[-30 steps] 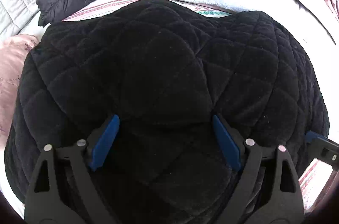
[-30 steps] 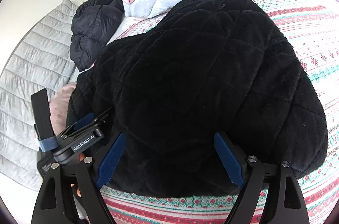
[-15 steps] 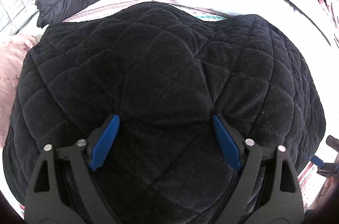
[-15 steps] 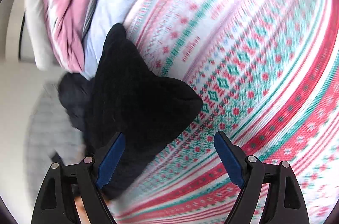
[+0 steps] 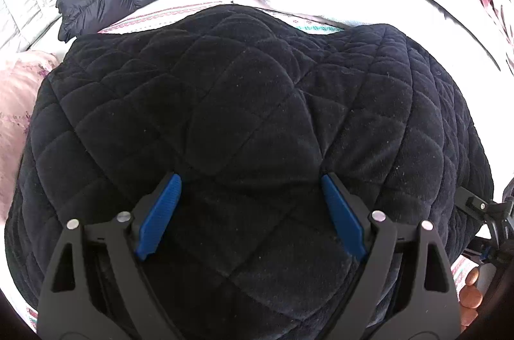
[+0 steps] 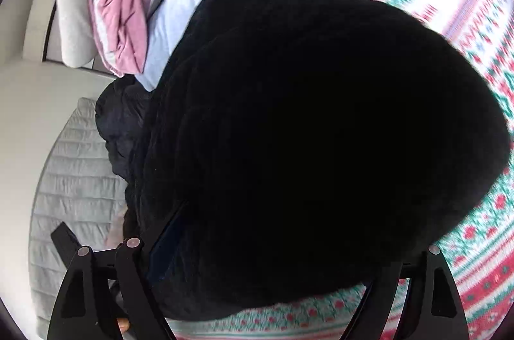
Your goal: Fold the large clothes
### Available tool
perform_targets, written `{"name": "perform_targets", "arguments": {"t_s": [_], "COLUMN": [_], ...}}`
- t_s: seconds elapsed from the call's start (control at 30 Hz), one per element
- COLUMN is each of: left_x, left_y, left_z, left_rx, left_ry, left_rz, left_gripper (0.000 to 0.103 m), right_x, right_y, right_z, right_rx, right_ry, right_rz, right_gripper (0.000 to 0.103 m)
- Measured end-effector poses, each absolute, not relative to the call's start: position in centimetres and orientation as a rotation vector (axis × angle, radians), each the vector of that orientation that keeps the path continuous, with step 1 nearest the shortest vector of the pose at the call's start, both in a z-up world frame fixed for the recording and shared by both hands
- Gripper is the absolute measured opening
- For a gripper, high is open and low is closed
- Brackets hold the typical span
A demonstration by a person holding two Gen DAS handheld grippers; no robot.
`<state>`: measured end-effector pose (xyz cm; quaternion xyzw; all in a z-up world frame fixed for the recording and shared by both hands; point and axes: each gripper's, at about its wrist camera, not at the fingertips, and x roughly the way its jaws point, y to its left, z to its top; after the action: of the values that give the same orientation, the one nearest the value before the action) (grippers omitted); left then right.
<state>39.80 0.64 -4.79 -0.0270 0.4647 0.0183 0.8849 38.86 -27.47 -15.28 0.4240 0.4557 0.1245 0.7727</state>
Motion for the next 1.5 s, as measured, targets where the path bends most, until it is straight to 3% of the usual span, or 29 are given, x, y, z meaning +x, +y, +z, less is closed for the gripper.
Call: {"name": "perform_targets", "arguments": {"t_s": [0.13,0.23,0.37,0.5,0.8,1.27,1.5], "left_x": [39.8,39.7,39.7,39.7,39.6,36.8,33.8], "left_y": [0.6,0.6,0.7,0.6,0.5,1.2,-0.3], "left_z": [-4.8,-4.8,-4.8,-4.7,-4.8,-1.8,-3.5], "left_rx": [-0.054,-0.048,-0.050,-0.046,-0.038,-0.043,0.020], "left_ry": [0.966,0.961,0.959,0.957,0.950,0.994,0.994], "left_rz": [0.037,0.040,0.040,0.044,0.058,-0.005,0.034], "left_gripper": [0.089,0.089,0.089,0.089,0.089,0.088,0.089], "right_x": [38.9,38.5,38.0,37.5,35.1,35.8,35.1], "right_y": [-28.1,-28.2,-27.7,-26.8,-22.3,-23.3,-22.6], "right_z": [-14.8,-13.5,-11.3,-10.0,-5.3,-5.0,-4.6], "right_rx": [0.961,0.954,0.877,0.779,0.462,0.520,0.498], "right_ry": [0.924,0.852,0.769,0.739,0.572,0.601,0.587], "right_rz": [0.283,0.303,0.307,0.299,0.338,0.350,0.364], "right_gripper": [0.086,0.077,0.049,0.040,0.036,0.036,0.036]}}
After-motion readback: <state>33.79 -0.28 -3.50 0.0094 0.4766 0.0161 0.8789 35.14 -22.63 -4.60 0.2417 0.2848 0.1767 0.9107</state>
